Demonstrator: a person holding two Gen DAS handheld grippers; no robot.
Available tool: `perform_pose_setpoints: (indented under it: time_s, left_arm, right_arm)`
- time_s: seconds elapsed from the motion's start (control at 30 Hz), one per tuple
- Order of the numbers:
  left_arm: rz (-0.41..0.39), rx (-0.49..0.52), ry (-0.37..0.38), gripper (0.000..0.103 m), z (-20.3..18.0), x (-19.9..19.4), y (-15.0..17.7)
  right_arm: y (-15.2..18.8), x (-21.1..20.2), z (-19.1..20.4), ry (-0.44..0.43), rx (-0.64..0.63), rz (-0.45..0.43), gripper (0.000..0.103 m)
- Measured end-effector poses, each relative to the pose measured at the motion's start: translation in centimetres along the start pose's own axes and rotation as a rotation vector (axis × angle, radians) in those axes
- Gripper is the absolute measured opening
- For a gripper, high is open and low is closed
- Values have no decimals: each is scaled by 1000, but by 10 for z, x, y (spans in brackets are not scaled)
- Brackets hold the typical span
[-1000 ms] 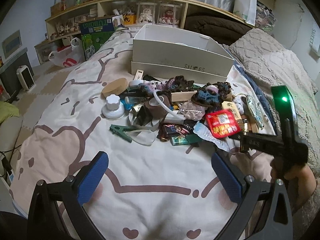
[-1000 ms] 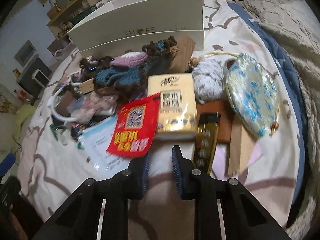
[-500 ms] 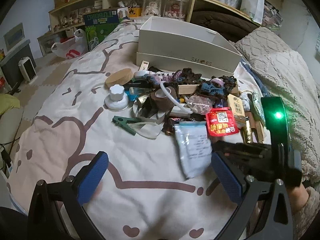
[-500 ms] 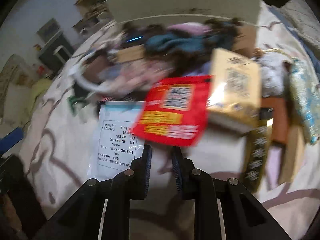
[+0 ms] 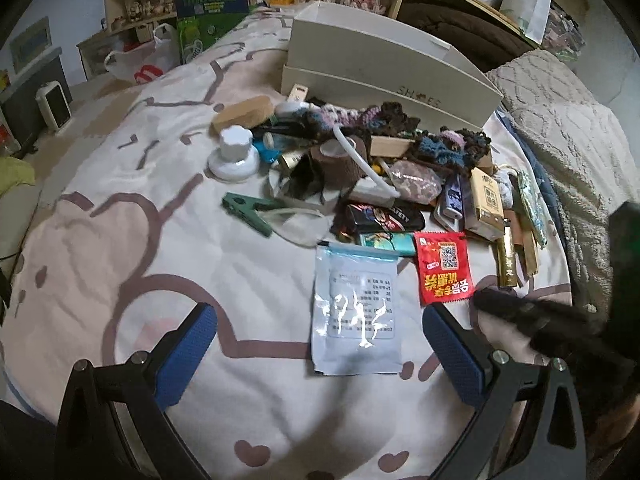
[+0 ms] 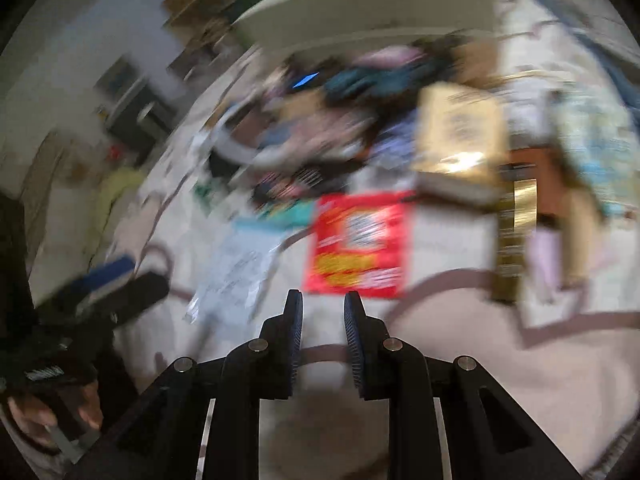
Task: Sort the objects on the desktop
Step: 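Lower the right tool onto the gold bar and close its fingers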
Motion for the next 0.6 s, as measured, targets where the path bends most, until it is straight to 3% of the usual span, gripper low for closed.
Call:
perform_pose_setpoints:
  time_s: [0.23,0.37,0.43,0.6]
  left_arm:
    - [27,47,-6,103,-20,24,4]
    - [74,80,-61,101,-21,41,13]
    - [104,70,-81,90,-15,49,18]
    - [138,42,-98,83,-6,54,26]
  right_arm:
    - [-13,-7,-41,107,98,-48,24]
    - [-14,1,-39,135,104,-50,24]
    - [-15,2,-42,173,95,-61,24]
    - [-19,8,-58,231,104,-59,24]
Point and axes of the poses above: each gripper's, at about its wrist camera, not at the fingertips, and x roughly the way its jaws point, z to its left, y to its underside, the point moved 9 cm from there along x, roughly the way its jaws point, and after that the axes turned 8 degrees about y, right-handed, at the moved point
